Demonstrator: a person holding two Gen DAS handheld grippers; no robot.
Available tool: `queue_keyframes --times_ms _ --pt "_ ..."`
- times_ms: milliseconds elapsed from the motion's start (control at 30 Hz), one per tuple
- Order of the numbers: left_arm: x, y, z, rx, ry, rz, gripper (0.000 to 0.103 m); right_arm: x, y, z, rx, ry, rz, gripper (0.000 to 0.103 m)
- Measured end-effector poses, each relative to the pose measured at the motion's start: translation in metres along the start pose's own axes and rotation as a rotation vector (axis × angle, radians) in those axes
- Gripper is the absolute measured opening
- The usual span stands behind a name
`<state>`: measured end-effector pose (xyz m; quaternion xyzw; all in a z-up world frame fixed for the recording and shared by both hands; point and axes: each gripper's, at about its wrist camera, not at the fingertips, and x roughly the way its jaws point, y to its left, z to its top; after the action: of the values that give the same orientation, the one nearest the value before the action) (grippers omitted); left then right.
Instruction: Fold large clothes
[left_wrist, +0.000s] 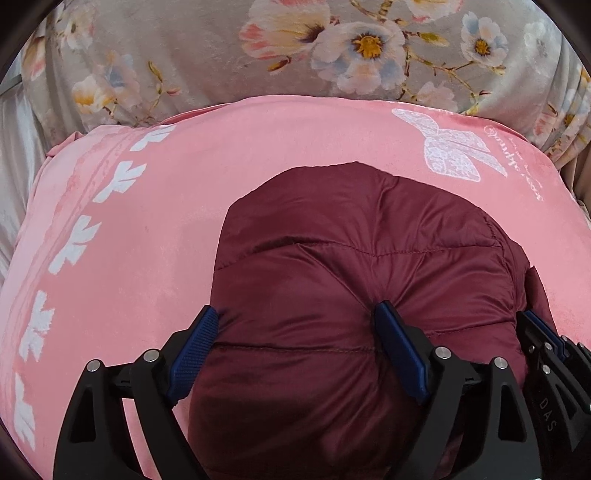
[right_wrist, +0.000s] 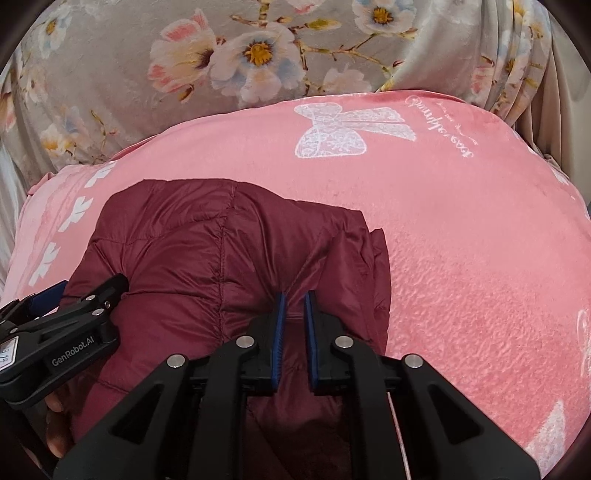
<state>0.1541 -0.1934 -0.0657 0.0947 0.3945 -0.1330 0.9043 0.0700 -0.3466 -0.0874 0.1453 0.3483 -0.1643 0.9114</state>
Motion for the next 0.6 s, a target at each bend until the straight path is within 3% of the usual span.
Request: queue_keyframes --times_ms 600 --pt "0.008 -0.012 -0.007 0.031 -0.053 0.053 0.090 0.003 0.000 -0.009 0.010 -0.031 -0.007 0.009"
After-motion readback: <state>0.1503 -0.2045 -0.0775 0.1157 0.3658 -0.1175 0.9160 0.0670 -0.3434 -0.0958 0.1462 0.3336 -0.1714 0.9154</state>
